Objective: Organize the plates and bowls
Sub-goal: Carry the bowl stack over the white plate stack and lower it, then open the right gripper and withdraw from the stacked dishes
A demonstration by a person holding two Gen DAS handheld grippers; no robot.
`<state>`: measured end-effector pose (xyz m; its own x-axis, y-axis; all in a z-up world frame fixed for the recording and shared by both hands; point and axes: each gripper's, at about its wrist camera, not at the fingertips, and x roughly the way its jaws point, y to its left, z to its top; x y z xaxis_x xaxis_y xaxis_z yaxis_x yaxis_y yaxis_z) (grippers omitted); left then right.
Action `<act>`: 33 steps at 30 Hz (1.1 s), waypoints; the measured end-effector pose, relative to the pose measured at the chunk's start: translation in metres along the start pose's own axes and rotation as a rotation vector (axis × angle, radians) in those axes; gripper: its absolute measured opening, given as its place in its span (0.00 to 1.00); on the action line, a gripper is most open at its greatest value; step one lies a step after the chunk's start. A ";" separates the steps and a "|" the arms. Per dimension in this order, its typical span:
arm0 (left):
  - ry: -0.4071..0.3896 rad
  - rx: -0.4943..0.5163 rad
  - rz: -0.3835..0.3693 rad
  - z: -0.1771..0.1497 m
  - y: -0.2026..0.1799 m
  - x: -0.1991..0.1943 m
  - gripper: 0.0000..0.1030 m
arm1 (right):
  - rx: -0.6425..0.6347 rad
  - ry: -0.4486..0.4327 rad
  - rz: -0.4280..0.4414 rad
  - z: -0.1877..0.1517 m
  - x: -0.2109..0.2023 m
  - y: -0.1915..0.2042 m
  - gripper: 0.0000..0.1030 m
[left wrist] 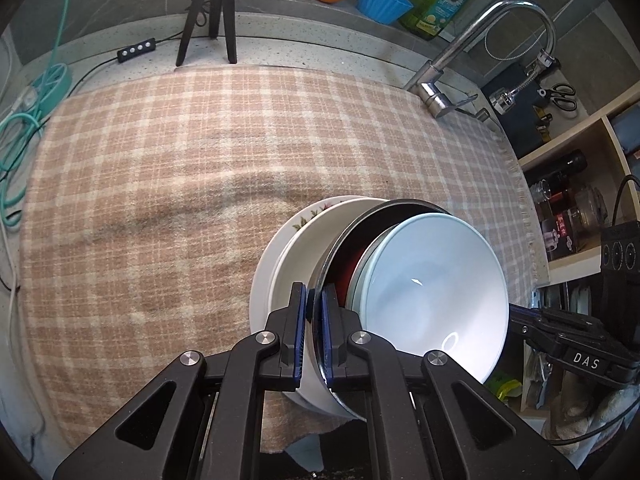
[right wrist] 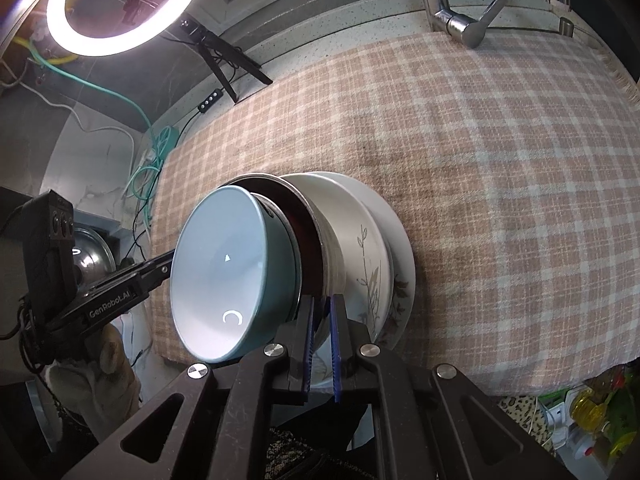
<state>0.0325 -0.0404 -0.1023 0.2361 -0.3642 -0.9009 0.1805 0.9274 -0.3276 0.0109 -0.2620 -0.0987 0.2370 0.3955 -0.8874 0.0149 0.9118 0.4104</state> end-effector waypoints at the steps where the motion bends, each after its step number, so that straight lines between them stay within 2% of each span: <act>1: -0.002 0.003 0.001 0.000 0.000 0.000 0.04 | 0.003 -0.002 0.001 0.000 0.000 -0.001 0.07; 5: 0.003 0.004 -0.002 0.000 0.002 0.000 0.04 | 0.002 -0.010 0.009 -0.001 -0.001 -0.001 0.08; 10: -0.018 0.013 0.013 -0.002 0.001 -0.006 0.09 | -0.025 -0.047 -0.014 -0.004 -0.006 0.003 0.08; 11: -0.024 0.015 0.018 -0.003 0.001 -0.008 0.13 | -0.033 -0.057 -0.020 -0.004 -0.008 0.004 0.08; 22: -0.140 0.011 0.073 -0.006 0.006 -0.044 0.15 | -0.073 -0.190 -0.107 -0.012 -0.033 0.008 0.15; 23: -0.156 0.021 0.083 -0.007 0.003 -0.048 0.15 | -0.084 -0.210 -0.129 -0.014 -0.036 0.010 0.18; 24: -0.176 0.034 0.094 -0.009 -0.001 -0.054 0.18 | -0.100 -0.233 -0.153 -0.016 -0.039 0.012 0.22; 28: -0.242 0.079 0.122 -0.017 -0.016 -0.070 0.30 | -0.141 -0.302 -0.197 -0.024 -0.052 0.023 0.25; 31: -0.293 0.112 0.131 -0.024 -0.028 -0.084 0.39 | -0.166 -0.361 -0.214 -0.030 -0.063 0.032 0.36; 33: -0.335 0.132 0.143 -0.029 -0.036 -0.092 0.59 | -0.192 -0.401 -0.238 -0.035 -0.070 0.039 0.50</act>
<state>-0.0238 -0.0377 -0.0161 0.5630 -0.2598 -0.7846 0.2395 0.9599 -0.1460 -0.0391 -0.2505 -0.0279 0.6037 0.1349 -0.7857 -0.0565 0.9903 0.1267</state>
